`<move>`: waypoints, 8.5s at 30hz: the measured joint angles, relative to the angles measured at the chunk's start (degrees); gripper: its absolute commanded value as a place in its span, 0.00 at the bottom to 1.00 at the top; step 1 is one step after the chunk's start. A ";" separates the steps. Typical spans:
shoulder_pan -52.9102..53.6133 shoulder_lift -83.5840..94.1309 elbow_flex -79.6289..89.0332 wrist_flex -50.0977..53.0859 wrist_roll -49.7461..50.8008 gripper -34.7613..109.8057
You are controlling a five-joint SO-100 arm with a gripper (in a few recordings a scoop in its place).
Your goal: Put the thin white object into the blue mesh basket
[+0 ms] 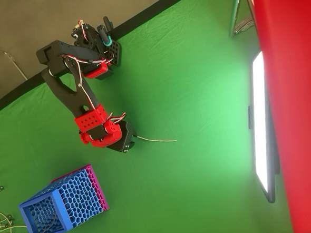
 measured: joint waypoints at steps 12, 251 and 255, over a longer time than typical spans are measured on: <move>0.00 -7.56 -5.27 3.69 0.97 0.34; 2.81 105.64 69.26 -8.35 -39.38 0.25; 2.29 105.64 69.26 -8.35 -39.55 0.25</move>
